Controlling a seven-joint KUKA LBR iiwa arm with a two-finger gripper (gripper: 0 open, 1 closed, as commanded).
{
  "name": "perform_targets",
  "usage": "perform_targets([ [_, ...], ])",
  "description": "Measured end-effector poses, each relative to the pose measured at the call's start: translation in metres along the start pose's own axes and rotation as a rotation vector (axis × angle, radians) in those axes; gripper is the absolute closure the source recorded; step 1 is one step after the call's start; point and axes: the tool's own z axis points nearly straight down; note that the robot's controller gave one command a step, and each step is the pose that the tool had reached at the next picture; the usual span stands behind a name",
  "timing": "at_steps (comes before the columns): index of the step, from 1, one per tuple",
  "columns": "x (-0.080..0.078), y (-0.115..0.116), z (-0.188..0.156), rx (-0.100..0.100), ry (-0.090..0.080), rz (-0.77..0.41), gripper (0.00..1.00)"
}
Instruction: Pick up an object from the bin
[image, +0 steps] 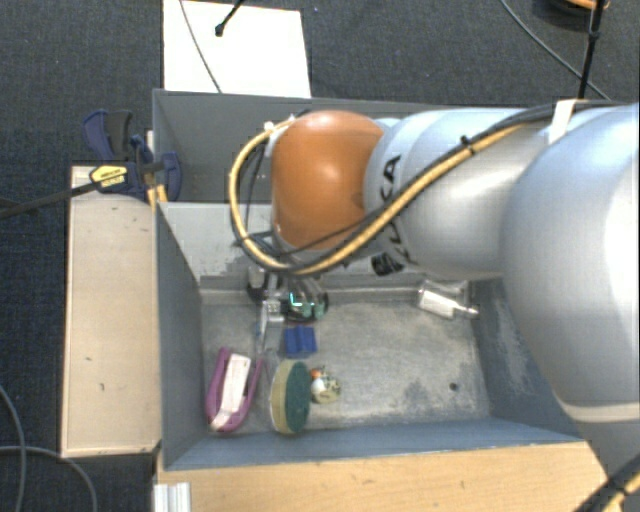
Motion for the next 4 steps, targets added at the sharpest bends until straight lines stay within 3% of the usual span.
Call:
perform_targets([
  [1, 0.057, -0.036, 0.089, -0.003, -0.02, -0.414, 0.0],
  [2, 0.073, -0.037, 0.086, 0.002, -0.037, -0.562, 0.0],
  [4, 0.088, -0.047, 0.088, 0.008, -0.026, -0.78, 0.0],
])
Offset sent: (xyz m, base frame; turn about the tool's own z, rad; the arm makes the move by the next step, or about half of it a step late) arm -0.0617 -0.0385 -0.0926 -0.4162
